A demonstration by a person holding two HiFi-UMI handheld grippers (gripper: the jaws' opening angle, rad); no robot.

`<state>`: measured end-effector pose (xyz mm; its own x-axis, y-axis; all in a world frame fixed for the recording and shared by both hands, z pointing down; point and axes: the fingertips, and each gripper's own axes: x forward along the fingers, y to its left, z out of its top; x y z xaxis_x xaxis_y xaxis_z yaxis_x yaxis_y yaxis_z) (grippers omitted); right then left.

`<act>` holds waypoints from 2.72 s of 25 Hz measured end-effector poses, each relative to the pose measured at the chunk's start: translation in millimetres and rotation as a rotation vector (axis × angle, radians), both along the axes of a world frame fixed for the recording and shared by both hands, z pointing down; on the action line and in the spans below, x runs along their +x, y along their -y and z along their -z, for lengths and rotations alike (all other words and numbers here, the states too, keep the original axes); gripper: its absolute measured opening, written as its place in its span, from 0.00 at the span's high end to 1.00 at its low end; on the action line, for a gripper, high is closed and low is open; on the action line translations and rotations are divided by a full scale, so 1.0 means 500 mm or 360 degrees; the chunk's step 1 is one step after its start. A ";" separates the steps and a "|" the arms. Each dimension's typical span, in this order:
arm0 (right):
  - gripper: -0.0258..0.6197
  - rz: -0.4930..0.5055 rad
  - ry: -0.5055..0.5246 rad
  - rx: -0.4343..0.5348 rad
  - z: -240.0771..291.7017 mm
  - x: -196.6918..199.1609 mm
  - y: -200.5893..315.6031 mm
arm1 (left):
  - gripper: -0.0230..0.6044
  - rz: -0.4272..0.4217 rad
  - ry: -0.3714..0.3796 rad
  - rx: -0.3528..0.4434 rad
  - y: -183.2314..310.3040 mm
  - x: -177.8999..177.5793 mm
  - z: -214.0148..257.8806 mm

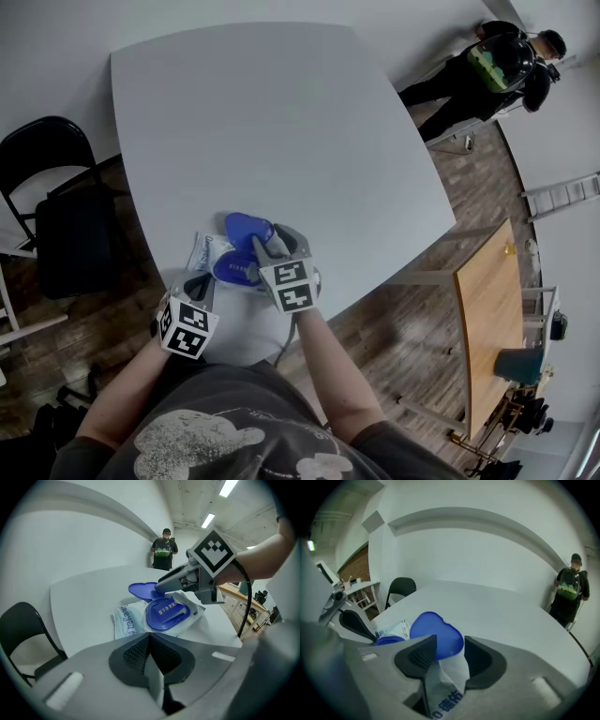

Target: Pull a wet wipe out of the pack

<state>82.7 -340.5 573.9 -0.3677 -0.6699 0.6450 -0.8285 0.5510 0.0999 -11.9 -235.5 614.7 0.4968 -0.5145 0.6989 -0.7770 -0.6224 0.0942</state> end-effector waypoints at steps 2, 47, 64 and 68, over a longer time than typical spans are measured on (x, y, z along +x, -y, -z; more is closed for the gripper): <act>0.69 0.0017 -0.0034 -0.0016 -0.015 -0.002 0.002 | 0.93 -0.0017 -0.0002 -0.0003 -0.003 0.000 -0.002; 0.97 -0.0336 0.0367 0.0100 0.049 0.143 -0.187 | 0.94 0.0192 0.0040 0.0109 0.046 0.097 0.051; 0.97 -0.0135 0.0389 0.0091 0.037 0.097 -0.200 | 0.76 0.0244 0.0262 0.0196 0.056 0.107 0.046; 0.97 -0.0177 0.0378 0.0088 0.038 0.102 -0.204 | 0.91 0.0232 0.0195 0.0244 0.056 0.104 0.071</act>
<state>133.6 -238.5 555.2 -0.4266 -0.7466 0.5105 -0.8875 0.4544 -0.0771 40.3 -263.6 579.4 0.3260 -0.6792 0.6576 -0.8593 -0.5028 -0.0932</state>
